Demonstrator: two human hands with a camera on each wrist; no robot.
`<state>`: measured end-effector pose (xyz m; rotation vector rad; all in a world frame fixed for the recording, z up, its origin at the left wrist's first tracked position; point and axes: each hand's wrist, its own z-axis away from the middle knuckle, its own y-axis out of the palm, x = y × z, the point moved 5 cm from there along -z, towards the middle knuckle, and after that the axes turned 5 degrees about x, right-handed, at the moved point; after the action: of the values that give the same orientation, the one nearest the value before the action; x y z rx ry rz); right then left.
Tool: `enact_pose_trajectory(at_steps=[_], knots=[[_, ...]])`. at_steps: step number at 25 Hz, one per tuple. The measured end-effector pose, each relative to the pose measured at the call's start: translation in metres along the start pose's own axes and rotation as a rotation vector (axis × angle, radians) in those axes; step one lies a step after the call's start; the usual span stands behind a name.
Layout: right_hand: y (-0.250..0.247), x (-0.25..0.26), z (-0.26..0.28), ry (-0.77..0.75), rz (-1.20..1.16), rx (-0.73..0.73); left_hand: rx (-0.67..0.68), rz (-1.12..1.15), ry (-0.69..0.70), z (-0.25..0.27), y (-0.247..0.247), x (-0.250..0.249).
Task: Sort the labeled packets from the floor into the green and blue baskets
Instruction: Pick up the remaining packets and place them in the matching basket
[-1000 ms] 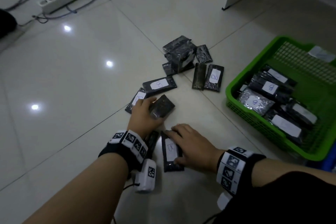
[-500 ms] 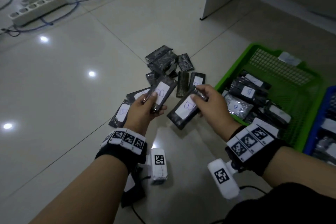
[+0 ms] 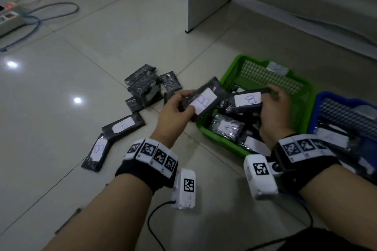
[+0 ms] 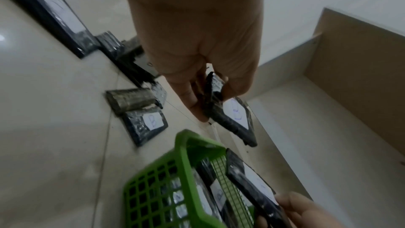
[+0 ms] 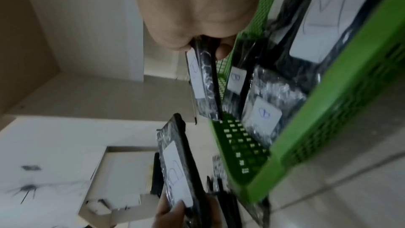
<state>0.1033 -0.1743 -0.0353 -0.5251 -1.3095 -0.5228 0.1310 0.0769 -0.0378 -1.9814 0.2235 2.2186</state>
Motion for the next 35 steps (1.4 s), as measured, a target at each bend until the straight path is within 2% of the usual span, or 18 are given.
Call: enact_pose_trajectory(at_steps=[4,6,8,11,13,15,18,20,24,26,28,30,31,33,35], knots=[[-0.028,-0.020,-0.012,0.056,0.107,-0.059,0.212,-0.371,0.079,-0.011,0.052,-0.002],[-0.032,-0.030,-0.011,0.059,0.137,-0.028,0.332,-0.625,0.113,-0.013,0.071,0.003],[-0.031,-0.036,-0.009,0.049,0.203,0.046,0.393,-0.804,0.165,-0.014,0.080,0.010],[-0.027,-0.039,-0.003,-0.011,0.441,0.089,0.352,-0.979,0.289,-0.009,0.081,0.015],[-0.023,-0.031,0.008,-0.126,0.599,0.068,0.251,-0.979,0.378,-0.003,0.074,0.012],[-0.012,-0.018,0.028,-0.276,0.654,0.115,0.140,-0.918,0.399,0.005,0.057,0.008],[0.020,-0.008,0.070,-0.510,0.685,0.298,-0.001,-0.868,0.335,0.022,0.010,0.014],[0.048,-0.016,0.100,-0.602,0.773,0.464,-0.052,-0.884,0.273,0.039,-0.031,0.026],[0.099,-0.045,0.167,-0.728,0.834,0.814,-0.059,-0.948,-0.030,0.097,-0.119,0.059],[0.120,-0.065,0.191,-0.728,0.863,1.015,-0.035,-0.985,-0.144,0.128,-0.150,0.069],[0.139,-0.084,0.209,-0.670,0.928,1.194,0.053,-1.004,-0.234,0.154,-0.170,0.081],[0.153,-0.097,0.223,-0.640,0.975,1.286,0.161,-0.993,-0.363,0.172,-0.177,0.092],[0.159,-0.100,0.229,-0.624,0.978,1.312,0.171,-0.966,-0.410,0.178,-0.180,0.096],[0.168,-0.104,0.236,-0.597,0.960,1.328,0.097,-0.878,-0.438,0.182,-0.182,0.099],[0.174,-0.104,0.244,-0.587,0.939,1.334,-0.035,-0.763,-0.463,0.181,-0.191,0.097]])
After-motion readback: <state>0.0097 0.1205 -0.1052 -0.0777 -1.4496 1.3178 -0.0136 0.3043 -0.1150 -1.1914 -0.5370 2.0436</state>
